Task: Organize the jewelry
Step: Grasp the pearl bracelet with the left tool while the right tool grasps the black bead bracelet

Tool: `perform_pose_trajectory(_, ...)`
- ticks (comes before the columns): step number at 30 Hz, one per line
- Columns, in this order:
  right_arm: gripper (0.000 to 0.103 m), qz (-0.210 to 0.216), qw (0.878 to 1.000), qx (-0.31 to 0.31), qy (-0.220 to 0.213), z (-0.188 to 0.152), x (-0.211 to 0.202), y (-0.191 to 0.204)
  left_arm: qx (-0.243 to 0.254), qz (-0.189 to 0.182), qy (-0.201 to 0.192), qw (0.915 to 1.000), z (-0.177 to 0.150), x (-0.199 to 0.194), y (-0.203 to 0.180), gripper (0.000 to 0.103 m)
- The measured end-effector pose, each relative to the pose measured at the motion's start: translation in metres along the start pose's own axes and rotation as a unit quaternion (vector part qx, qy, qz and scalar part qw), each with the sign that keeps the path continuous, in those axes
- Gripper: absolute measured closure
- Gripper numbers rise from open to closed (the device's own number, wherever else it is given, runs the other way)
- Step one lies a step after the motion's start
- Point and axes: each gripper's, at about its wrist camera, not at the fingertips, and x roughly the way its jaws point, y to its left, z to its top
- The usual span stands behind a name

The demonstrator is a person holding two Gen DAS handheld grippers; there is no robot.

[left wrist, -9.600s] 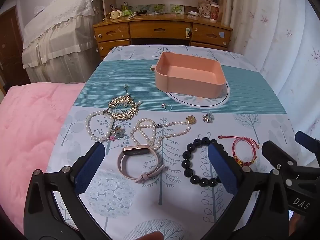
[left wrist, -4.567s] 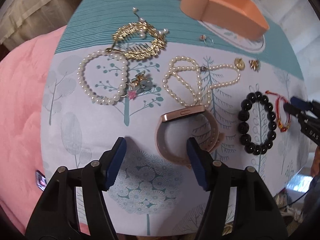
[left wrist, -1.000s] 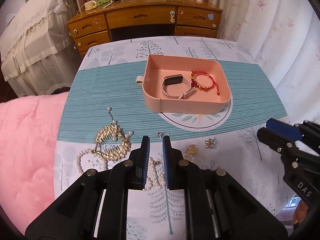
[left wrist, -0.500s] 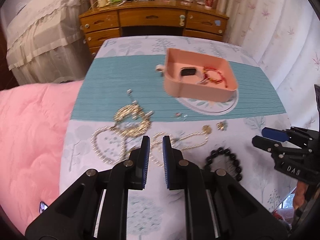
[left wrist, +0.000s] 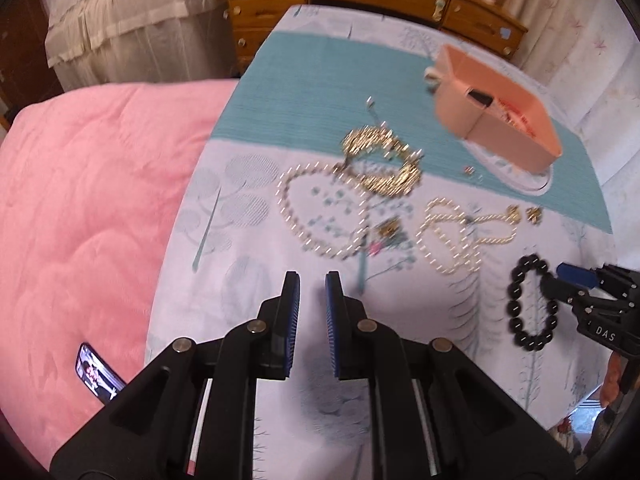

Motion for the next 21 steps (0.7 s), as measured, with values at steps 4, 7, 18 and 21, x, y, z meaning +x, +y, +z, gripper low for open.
perform_pose_trajectory(4,0.065,-0.026,0.999,-0.03,-0.005,0.005,0.005,0.012,0.018,0.002,0.008,0.9998,-0.002,0.008,-0.001,0.093)
perform_pose_trajectory(7,0.067,-0.051,0.997,-0.062,-0.007,0.007,0.009,0.023,0.064,-0.004,0.009,0.9979,-0.002,0.012,-0.014,0.093)
perform_pose_trajectory(18,0.088,-0.02,0.999,-0.05,0.001,0.02,0.011,0.021,0.235,-0.003,0.033,0.9715,0.021,0.042,-0.033,0.093)
perform_pose_trajectory(21,0.088,-0.019,0.999,-0.051,0.0,0.02,0.01,0.021,0.27,-0.018,0.036,0.9619,0.027,0.044,-0.036,0.093)
